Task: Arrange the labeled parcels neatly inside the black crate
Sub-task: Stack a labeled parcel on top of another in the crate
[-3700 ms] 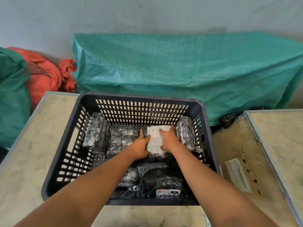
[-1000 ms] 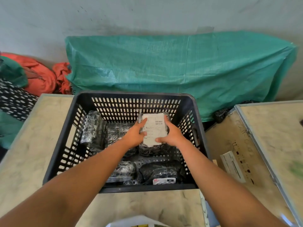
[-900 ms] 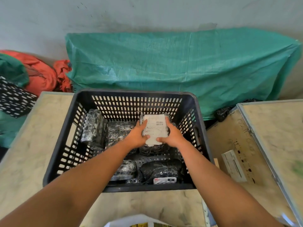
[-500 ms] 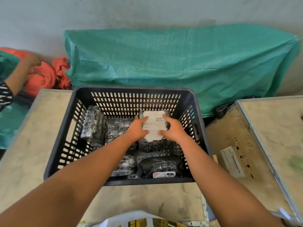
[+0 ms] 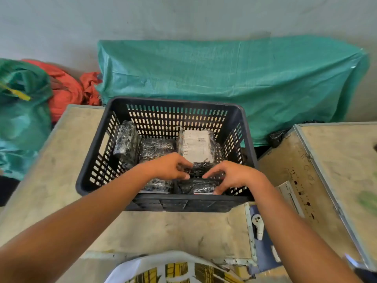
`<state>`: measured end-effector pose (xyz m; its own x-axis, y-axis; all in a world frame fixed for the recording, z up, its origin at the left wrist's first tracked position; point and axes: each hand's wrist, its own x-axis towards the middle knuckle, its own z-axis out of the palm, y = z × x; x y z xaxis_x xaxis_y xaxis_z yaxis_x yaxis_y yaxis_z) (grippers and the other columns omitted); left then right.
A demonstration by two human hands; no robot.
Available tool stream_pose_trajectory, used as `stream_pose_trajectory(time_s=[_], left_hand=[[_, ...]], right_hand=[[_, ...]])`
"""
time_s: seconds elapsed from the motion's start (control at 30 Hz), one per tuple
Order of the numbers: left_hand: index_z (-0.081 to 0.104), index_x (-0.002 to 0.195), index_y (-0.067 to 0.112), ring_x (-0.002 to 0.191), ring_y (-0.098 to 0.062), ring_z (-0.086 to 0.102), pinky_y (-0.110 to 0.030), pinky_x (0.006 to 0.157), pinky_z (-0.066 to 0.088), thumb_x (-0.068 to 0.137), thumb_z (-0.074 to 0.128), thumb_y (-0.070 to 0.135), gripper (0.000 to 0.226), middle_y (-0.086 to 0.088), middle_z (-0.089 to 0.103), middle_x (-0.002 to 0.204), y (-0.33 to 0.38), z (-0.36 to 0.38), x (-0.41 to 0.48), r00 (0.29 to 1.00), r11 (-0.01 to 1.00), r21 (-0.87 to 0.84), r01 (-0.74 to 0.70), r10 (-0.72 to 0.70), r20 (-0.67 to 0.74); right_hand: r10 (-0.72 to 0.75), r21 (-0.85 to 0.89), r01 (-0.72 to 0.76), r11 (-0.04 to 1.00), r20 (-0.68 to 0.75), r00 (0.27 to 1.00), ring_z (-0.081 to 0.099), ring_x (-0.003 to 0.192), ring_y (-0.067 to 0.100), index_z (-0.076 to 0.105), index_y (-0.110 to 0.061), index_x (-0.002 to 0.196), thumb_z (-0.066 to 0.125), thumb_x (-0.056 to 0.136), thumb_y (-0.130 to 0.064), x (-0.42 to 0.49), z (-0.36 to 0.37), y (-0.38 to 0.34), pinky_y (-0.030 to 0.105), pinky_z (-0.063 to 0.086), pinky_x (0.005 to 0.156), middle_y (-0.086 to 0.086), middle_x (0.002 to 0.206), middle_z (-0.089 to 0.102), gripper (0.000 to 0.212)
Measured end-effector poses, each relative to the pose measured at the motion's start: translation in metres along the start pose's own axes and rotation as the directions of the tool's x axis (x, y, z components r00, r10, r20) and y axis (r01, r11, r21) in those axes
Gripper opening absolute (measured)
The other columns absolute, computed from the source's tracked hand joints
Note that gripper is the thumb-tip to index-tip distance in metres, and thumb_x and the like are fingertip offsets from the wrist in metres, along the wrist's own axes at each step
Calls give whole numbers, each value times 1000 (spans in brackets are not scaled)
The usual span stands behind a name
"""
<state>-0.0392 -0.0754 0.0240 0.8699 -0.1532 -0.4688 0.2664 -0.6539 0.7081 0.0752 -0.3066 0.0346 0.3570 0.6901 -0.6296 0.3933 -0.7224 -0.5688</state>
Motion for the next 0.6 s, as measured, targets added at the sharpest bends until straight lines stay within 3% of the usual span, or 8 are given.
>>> stream_pose_trajectory(time_s=[0.13, 0.23, 0.37, 0.5, 0.6], left_hand=[[48, 151, 17, 134, -15, 52, -37, 114, 40, 92, 71, 39, 67, 1, 50, 154, 0, 14, -10, 993, 988, 156, 10, -29, 115], [44, 154, 18, 132, -17, 53, -40, 113, 41, 89, 74, 43, 75, 2, 53, 151, 6, 18, -14, 992, 963, 268, 1, -35, 122], [50, 149, 21, 120, -13, 60, -34, 105, 47, 80, 84, 33, 79, 4, 63, 139, 10, 24, -18, 998, 977, 207, -39, 47, -32], [35, 158, 27, 133, -12, 48, -27, 112, 36, 71, 91, 33, 103, 5, 50, 150, 8, 29, -25, 956, 986, 124, -109, 138, -257], [16, 159, 47, 130, -9, 48, -26, 111, 39, 77, 88, 29, 110, 3, 50, 145, 10, 26, -32, 880, 966, 80, -245, 257, -400]], right_hand=[[-49, 23, 52, 998, -89, 995, 62, 124, 13, 72, -34, 127, 94, 71, -19, 0, 14, 0, 37, 50, 107, -2, 131, 71, 61], [-88, 8, 90, 996, -155, 984, 61, 124, 13, 72, -35, 126, 90, 78, -23, -2, 15, 4, 31, 46, 108, -5, 132, 70, 53], [-123, 17, 130, 991, -222, 967, 65, 119, 18, 74, -31, 124, 84, 84, -22, -5, 10, 3, 31, 50, 101, -2, 125, 72, 42], [-166, 41, 184, 982, -273, 948, 70, 103, 22, 75, -26, 121, 82, 85, -23, -15, -11, 1, 46, 55, 96, 0, 110, 77, 37], [-175, 109, 218, 970, -314, 933, 69, 107, 20, 74, -26, 124, 82, 85, -22, -26, -33, -6, 46, 54, 99, 1, 113, 75, 40]])
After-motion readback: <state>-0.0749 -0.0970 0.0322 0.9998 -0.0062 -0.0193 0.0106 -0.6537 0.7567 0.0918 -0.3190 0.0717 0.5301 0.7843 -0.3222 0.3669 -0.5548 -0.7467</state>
